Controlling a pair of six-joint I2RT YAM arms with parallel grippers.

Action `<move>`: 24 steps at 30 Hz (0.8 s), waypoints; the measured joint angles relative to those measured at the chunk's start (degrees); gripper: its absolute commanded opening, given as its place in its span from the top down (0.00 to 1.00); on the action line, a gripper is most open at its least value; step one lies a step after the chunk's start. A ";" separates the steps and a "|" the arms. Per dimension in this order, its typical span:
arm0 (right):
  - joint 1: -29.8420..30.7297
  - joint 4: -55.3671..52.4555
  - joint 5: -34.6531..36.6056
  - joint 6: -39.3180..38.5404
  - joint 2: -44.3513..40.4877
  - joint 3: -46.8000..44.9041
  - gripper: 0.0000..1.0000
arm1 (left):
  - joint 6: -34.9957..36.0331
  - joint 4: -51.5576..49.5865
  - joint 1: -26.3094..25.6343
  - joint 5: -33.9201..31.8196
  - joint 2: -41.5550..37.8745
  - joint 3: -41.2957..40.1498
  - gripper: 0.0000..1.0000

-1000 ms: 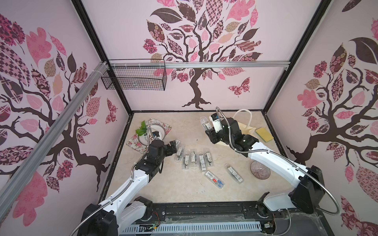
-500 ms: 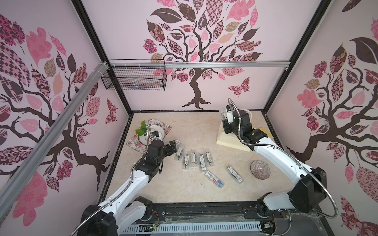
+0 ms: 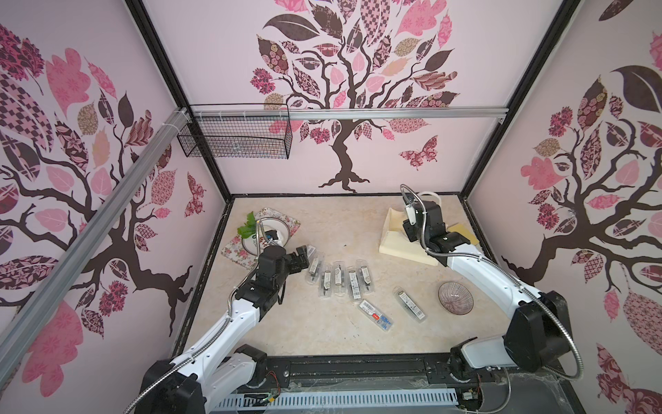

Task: Put the compass set into the canvas bag
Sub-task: Place the compass set in the canvas bag.

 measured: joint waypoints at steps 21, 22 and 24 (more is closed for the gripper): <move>-5.29 -6.14 -10.23 -23.39 1.84 6.56 0.55 | -0.63 0.83 0.00 1.03 0.83 -0.81 0.03; -5.77 -6.23 -11.21 -24.94 1.84 7.06 0.55 | -0.74 0.90 0.00 1.03 0.83 -1.09 0.03; -6.84 -6.19 -12.28 -27.87 1.84 7.87 0.55 | -1.01 0.90 0.00 1.03 0.83 -1.51 0.03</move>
